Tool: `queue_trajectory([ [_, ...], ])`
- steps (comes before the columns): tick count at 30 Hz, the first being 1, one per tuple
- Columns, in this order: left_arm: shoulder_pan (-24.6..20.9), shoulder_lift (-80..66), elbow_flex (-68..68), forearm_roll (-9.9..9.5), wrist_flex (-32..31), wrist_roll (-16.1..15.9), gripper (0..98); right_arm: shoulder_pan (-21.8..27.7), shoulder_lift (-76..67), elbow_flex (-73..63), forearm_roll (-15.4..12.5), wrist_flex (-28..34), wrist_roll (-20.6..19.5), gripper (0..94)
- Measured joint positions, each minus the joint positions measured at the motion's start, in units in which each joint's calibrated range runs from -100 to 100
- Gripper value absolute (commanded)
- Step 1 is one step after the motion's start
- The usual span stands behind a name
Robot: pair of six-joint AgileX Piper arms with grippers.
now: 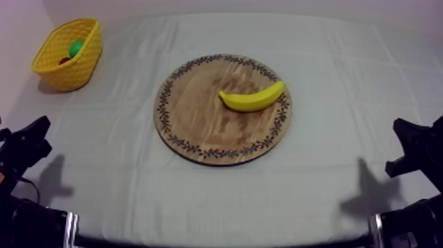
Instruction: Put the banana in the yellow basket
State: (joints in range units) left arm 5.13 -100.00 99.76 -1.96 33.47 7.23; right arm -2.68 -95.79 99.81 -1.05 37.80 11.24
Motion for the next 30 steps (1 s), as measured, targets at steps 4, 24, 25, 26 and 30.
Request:
queue_trajectory([
  [4, 0.0, 0.0, 0.0, -0.06, 0.0, 0.39, 0.1, 0.0, 0.0, 0.0, 0.0, 0.0, 0.03, 0.2],
  [24, -1.18, 0.0, 0.0, -0.25, 0.0, 0.83, 0.1, 0.0, 0.0, 0.0, 0.0, 0.0, 0.03, 0.2],
  [25, -1.18, 0.0, 0.0, -0.25, 0.0, 0.9, 0.1, 0.0, 0.0, 0.0, 0.0, 0.0, 0.03, 0.2],
  [26, -1.13, 0.0, 0.0, -0.33, 0.0, 0.94, 0.1, 0.0, 0.0, 0.0, 0.0, 0.0, 0.03, 0.2],
  [30, -0.9, 0.0, 0.0, -0.35, 0.0, 1.36, 0.1, 0.0, 0.0, 0.0, 0.0, 0.08, 0.03, 0.2],
])
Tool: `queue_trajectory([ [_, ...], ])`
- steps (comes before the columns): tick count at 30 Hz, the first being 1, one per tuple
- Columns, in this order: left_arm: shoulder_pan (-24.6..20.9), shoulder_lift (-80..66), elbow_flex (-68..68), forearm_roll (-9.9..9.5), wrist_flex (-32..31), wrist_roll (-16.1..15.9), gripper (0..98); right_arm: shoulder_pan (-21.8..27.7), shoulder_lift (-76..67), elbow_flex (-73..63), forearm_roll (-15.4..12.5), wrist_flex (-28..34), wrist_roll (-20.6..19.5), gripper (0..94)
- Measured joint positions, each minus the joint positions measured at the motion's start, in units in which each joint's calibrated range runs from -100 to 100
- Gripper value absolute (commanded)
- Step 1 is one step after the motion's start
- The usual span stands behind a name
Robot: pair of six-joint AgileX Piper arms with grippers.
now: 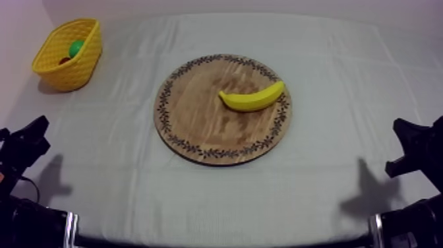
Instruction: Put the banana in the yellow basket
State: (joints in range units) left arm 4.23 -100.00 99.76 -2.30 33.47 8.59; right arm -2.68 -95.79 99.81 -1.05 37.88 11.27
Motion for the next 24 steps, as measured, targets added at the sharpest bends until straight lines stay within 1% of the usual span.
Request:
queue_trajectory([
  [4, 0.03, 0.0, 0.0, -0.05, 0.0, -0.7, 0.1, 0.0, 0.0, 0.0, 0.0, 0.0, 0.0, 0.2],
  [7, -0.2, 0.12, 0.08, 0.38, -2.31, -1.6, 0.0, 0.0, 0.0, 0.0, 0.0, 0.0, 0.0, 0.2],
  [8, -0.2, 0.47, -0.27, 0.82, -2.56, -1.99, 0.0, 0.0, 0.0, 0.0, 0.0, 0.0, 0.0, 0.2],
  [12, 0.55, 3.75, -3.65, 3.68, -2.73, -4.72, 0.0, 0.0, 0.0, 0.0, 0.0, -0.07, 0.0, 0.2],
  [13, 0.88, 5.03, -5.02, 4.32, -2.18, -5.44, 0.0, 0.0, 0.0, 0.0, 0.0, -0.07, 0.0, 0.2],
  [16, 2.13, 9.48, -10.03, 5.24, 0.6, -7.53, 0.0, 0.03, 0.0, 0.0, 0.0, -0.07, 0.0, 0.2],
  [24, 7.31, 26.74, -29.52, 5.49, 12.02, -11.87, 0.0, 0.0, 0.0, 0.0, 0.0, -0.07, 0.0, 0.2],
])
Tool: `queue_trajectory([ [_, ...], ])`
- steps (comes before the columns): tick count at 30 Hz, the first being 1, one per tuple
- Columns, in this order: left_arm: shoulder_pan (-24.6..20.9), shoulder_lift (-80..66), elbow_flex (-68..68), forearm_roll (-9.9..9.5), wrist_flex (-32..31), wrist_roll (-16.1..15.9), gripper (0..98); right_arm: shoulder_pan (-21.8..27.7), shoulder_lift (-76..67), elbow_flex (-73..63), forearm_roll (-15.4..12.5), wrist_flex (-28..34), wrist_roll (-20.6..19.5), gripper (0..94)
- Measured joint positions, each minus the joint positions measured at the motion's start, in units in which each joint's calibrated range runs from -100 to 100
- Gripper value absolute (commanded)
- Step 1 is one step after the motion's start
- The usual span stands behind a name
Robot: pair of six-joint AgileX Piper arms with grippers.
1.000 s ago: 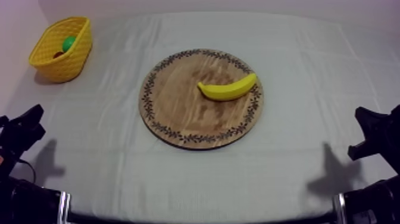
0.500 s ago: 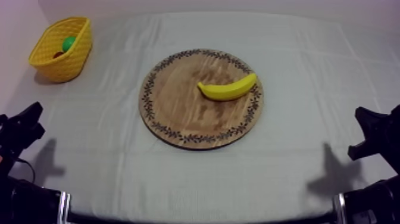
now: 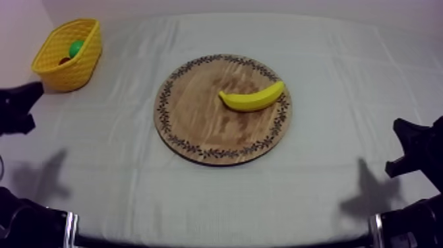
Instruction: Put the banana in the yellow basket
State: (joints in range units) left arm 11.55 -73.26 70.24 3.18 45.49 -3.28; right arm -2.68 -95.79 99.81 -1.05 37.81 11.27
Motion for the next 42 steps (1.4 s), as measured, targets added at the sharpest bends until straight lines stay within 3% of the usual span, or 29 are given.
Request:
queue_trajectory([
  [12, 5.75, 30.99, -31.78, -0.15, 17.39, -5.98, 0.0, 0.0, 0.0, 0.0, 0.0, 0.0, 0.0, 0.2],
  [20, 11.0, 52.47, -53.5, -1.37, 29.51, -7.47, 0.0, 0.0, 0.0, 0.0, 0.0, 0.0, -0.03, 0.2],
  [36, 20.82, 87.12, -90.69, -1.24, 43.68, -11.51, 1.4, 0.0, 0.0, 0.0, 0.0, 0.02, -0.03, 0.2],
  [39, 21.86, 92.22, -96.54, -1.17, 45.91, -11.57, 4.4, 0.0, 0.0, 0.0, 0.0, 0.02, -0.03, 0.2],
  [42, 22.54, 96.3, -101.15, -1.17, 46.64, -11.45, 18.6, 0.0, 0.0, 0.0, 0.0, 0.02, -0.03, 0.2],
])
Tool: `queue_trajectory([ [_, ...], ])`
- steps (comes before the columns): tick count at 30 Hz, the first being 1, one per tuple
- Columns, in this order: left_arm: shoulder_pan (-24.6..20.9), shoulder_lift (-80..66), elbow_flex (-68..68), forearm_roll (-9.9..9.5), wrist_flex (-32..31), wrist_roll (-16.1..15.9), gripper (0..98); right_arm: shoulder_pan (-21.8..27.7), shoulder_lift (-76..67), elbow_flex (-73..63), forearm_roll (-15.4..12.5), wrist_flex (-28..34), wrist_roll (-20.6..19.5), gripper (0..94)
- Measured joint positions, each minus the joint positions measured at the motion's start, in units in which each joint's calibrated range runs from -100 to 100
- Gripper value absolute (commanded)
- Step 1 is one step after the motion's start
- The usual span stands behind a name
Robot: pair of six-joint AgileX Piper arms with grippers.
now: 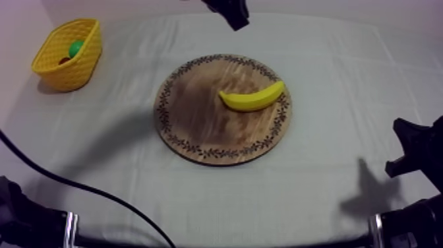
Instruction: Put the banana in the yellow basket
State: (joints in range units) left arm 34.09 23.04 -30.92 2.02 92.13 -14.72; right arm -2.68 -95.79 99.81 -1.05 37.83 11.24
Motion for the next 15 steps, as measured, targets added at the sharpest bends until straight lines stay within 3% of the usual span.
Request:
queue_trajectory([
  [4, 0.2, 2.39, -1.76, 0.0, 0.07, 0.4, 48.0, 0.0, 0.0, 0.0, 0.0, 0.0, 0.0, 0.2],
  [7, 0.22, 3.15, -0.94, 0.13, 0.07, 0.9, 62.1, 0.0, 0.0, 0.0, 0.0, 0.0, 0.0, 0.2],
  [11, 0.3, 4.27, 0.27, 0.13, -0.03, 1.39, 73.9, 0.0, 0.0, 0.0, 0.0, 0.0, 0.0, 0.2],
  [15, 0.3, 5.97, 1.59, 0.07, -0.03, 1.77, 78.2, 0.0, 0.0, 0.0, 0.0, 0.0, 0.0, 0.2],
])
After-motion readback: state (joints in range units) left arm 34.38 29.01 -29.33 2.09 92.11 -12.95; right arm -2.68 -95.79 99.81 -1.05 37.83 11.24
